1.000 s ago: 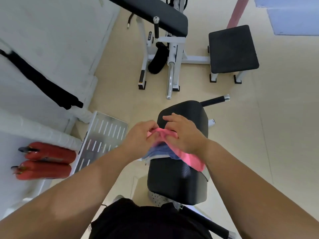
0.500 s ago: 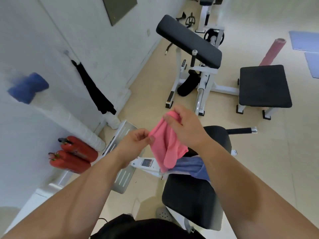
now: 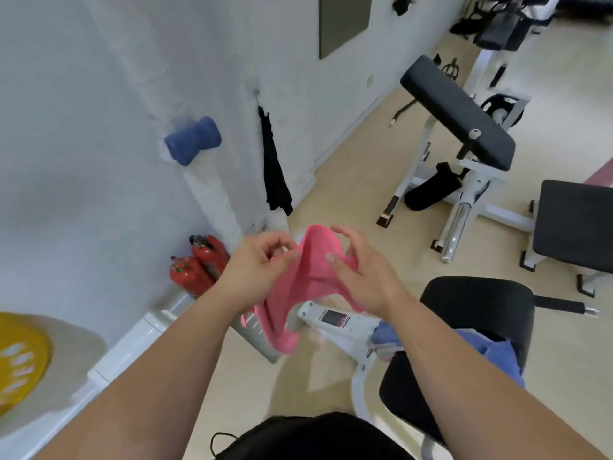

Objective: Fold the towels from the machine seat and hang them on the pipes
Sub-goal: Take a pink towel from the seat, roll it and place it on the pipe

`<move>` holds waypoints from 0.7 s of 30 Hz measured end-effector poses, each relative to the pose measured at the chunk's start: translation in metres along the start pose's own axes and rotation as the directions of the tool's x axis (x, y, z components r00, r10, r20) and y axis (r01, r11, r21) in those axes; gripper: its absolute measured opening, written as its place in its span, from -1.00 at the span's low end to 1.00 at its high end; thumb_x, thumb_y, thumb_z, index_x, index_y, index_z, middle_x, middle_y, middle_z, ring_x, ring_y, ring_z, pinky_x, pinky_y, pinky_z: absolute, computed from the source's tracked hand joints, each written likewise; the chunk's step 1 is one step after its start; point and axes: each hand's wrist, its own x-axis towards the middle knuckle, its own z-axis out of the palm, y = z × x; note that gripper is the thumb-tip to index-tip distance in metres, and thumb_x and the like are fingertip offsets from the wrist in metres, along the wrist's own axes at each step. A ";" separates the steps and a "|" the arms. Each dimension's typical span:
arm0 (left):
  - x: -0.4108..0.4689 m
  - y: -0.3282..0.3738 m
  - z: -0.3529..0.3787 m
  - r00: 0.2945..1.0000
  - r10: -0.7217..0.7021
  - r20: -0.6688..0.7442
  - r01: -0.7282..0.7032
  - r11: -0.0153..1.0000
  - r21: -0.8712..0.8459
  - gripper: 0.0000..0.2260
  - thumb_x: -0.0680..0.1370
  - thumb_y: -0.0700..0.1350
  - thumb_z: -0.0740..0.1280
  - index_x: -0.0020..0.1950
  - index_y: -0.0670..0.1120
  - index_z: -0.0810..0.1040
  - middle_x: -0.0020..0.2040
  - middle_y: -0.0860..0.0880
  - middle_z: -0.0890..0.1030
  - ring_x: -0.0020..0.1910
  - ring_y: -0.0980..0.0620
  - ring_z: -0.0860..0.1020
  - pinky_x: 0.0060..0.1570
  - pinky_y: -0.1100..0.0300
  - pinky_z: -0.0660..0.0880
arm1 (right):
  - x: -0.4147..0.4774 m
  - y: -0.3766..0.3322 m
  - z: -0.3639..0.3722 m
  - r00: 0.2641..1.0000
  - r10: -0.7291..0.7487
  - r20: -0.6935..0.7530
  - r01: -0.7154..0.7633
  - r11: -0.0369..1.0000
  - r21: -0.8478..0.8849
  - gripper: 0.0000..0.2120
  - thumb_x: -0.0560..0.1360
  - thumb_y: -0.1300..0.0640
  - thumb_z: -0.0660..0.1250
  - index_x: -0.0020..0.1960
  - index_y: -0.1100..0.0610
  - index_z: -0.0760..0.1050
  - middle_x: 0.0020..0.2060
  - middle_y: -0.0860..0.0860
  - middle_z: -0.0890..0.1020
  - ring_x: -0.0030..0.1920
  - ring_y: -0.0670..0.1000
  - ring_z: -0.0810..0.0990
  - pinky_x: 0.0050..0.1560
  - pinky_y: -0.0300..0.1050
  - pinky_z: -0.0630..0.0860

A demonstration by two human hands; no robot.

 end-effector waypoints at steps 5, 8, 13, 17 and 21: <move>-0.025 -0.017 -0.062 0.996 0.091 0.008 -0.091 0.984 0.155 -0.91 0.55 -0.14 0.46 -0.14 0.01 0.67 -0.40 0.03 0.50 -0.36 0.19 0.40 -0.30 0.31 0.35 | 0.021 -0.050 0.074 0.969 -0.112 0.221 0.091 0.990 0.104 -0.80 0.59 -0.08 0.27 0.20 -0.18 0.54 -0.03 -0.01 0.64 0.00 0.07 0.66 0.14 0.11 0.58; -0.035 -0.040 -0.101 0.998 0.053 -0.031 -0.046 0.980 0.192 -0.90 0.51 -0.08 0.51 -0.18 0.06 0.64 -0.32 -0.12 0.55 -0.33 0.15 0.44 -0.27 0.18 0.42 | 0.031 -0.068 0.101 0.984 -0.114 0.134 0.109 0.993 0.040 -0.89 0.60 -0.02 0.28 -0.10 -0.07 0.52 -0.22 -0.07 0.60 -0.14 0.03 0.60 0.00 0.17 0.56; -0.055 -0.086 -0.145 0.993 -0.082 -0.088 0.099 0.971 0.215 -0.85 0.51 -0.13 0.50 -0.23 -0.02 0.60 -0.35 0.02 0.55 -0.36 0.16 0.44 -0.27 0.15 0.40 | 0.047 -0.094 0.122 0.973 -0.110 -0.201 0.107 0.994 -0.024 -0.87 0.62 0.05 0.27 -0.08 -0.09 0.53 -0.19 -0.10 0.63 -0.12 0.00 0.58 -0.04 -0.06 0.48; -0.074 -0.118 -0.165 0.956 -0.250 -0.156 0.242 0.968 -0.072 -0.85 0.51 -0.10 0.52 -0.22 -0.06 0.63 -0.35 0.01 0.59 -0.35 0.08 0.52 -0.33 0.17 0.42 | 0.057 -0.099 0.114 0.900 0.110 -0.422 -0.092 0.994 0.062 -0.86 0.64 0.07 0.26 -0.03 0.03 0.58 -0.08 -0.01 0.66 -0.01 0.04 0.60 0.02 -0.05 0.48; -0.081 -0.122 -0.170 0.938 -0.260 -0.229 0.222 0.959 -0.178 -0.86 0.55 -0.14 0.46 -0.20 -0.10 0.61 -0.38 0.06 0.51 -0.39 0.12 0.42 -0.40 0.23 0.33 | 0.060 -0.093 0.116 0.922 0.253 -0.292 -0.287 0.955 -0.078 -0.75 0.53 0.05 0.35 0.21 0.01 0.56 -0.10 -0.05 0.61 0.06 0.11 0.61 0.12 0.04 0.54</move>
